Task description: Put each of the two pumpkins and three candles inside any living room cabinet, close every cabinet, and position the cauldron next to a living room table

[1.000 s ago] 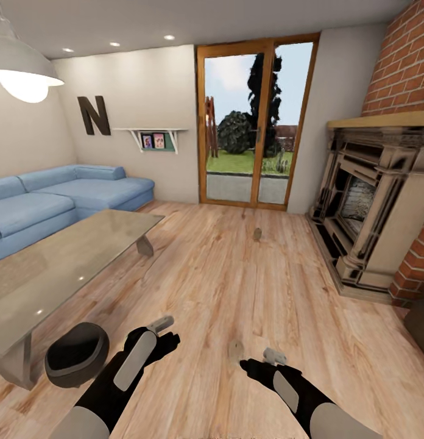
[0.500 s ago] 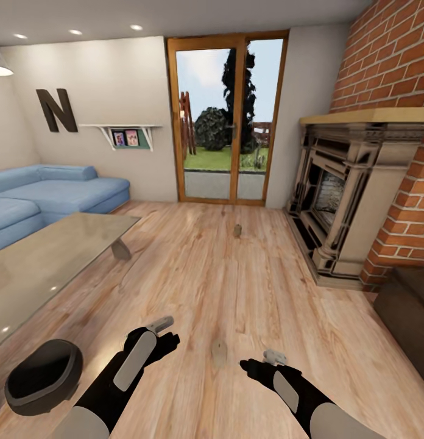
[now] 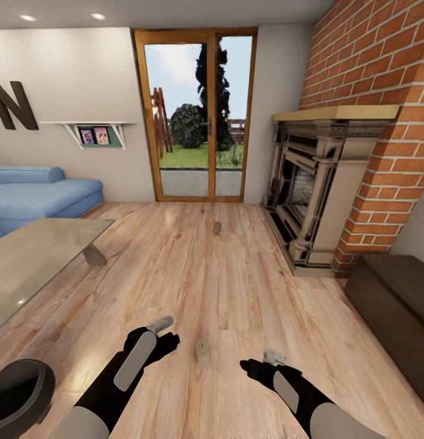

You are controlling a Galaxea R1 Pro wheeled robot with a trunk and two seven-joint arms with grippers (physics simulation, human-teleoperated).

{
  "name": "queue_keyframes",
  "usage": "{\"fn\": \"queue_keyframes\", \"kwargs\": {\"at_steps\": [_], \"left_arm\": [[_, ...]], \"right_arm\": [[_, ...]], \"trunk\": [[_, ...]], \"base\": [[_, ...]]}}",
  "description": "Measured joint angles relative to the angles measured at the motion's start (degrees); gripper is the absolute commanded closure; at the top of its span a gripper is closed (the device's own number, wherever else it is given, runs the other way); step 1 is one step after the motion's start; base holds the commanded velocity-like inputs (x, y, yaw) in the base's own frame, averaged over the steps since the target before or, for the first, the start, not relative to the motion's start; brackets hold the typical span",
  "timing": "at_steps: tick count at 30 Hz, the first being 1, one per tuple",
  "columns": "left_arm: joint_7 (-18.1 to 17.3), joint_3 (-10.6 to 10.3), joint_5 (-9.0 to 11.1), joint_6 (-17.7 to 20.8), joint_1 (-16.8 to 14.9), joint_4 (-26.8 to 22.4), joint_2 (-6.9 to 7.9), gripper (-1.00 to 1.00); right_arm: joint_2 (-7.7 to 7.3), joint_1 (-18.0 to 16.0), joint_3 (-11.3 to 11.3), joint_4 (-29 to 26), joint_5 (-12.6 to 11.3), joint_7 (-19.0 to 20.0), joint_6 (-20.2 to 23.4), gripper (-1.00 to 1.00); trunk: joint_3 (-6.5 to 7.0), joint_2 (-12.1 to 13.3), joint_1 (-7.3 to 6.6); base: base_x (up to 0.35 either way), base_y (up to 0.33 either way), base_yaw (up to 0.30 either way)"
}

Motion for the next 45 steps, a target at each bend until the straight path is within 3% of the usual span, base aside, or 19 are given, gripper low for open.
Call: {"fn": "queue_keyframes", "kwargs": {"at_steps": [7,13,16,45], "left_arm": [[0.0,0.0,0.0,0.01,0.0,0.0,0.01,-1.0],[0.0,0.0,0.0,-0.01,0.0,0.0,0.01,-1.0],[0.0,0.0,0.0,0.01,0.0,0.0,0.01,-1.0],[0.01,0.33,0.6,-0.03,0.01,0.04,0.02,-1.0]], "right_arm": [[0.0,0.02,0.0,0.23,-0.11,-0.01,0.02,-1.0],[0.0,0.02,0.01,1.97,-3.61,0.12,-0.05,-1.0],[0.0,-0.02,0.02,2.15,-4.27,0.13,-0.05,-1.0],[-0.3,-0.01,0.02,2.54,-4.68,-0.01,-2.02,-1.0]], "trunk": [[-0.32,0.0,0.0],[-0.59,0.0,0.0],[-0.73,0.0,0.0],[-2.07,0.0,0.0]], "base": [[0.0,0.0,-0.251],[0.0,0.0,-0.251],[0.0,0.0,-0.252],[0.0,0.0,-0.222]]}}
